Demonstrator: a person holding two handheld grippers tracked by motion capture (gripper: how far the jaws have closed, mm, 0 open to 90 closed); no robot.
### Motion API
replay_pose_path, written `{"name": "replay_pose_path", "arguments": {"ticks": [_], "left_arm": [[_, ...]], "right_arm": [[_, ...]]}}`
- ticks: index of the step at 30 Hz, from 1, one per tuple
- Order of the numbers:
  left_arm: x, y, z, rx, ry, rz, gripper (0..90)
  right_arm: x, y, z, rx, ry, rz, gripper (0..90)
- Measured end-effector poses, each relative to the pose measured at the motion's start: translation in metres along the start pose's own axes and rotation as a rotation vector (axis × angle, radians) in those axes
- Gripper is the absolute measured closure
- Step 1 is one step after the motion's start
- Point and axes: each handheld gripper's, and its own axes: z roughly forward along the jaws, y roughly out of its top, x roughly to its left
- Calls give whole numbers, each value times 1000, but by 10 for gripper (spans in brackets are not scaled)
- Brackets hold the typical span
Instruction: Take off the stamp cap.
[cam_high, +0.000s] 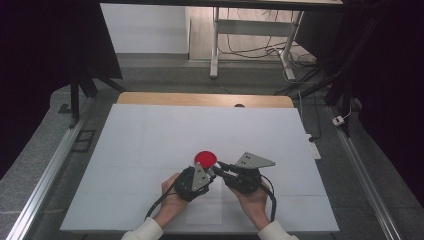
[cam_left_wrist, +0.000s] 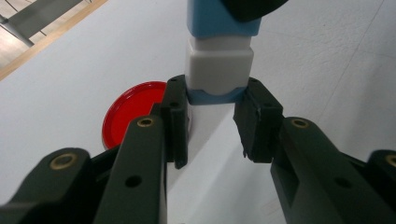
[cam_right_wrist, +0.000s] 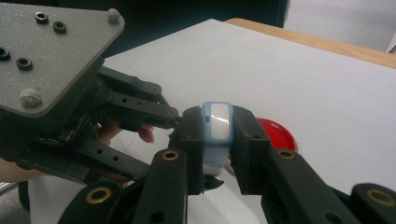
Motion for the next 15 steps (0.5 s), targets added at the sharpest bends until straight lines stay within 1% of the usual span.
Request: {"name": "replay_pose_path", "arguments": {"ticks": [1, 3, 8, 13, 14, 15], "left_arm": [[0, 0, 0, 3, 2, 2, 658], [1, 0, -1, -4, -8, -10, 657], [2, 0, -1, -12, -15, -24, 657], [4, -1, -1, -17, -38, -48, 657], [3, -1, -1, -18, -37, -46, 657], [2, -1, -1, -15, -24, -33, 658]], "right_arm": [[0, 0, 0, -1, 0, 1, 753], [0, 0, 0, -4, 1, 2, 752], [0, 0, -1, -15, 1, 9, 752], [0, -1, -1, -14, 1, 9, 752], [-1, 0, -1, -14, 1, 11, 751], [-1, 0, -1, -10, 3, 11, 752]]}}
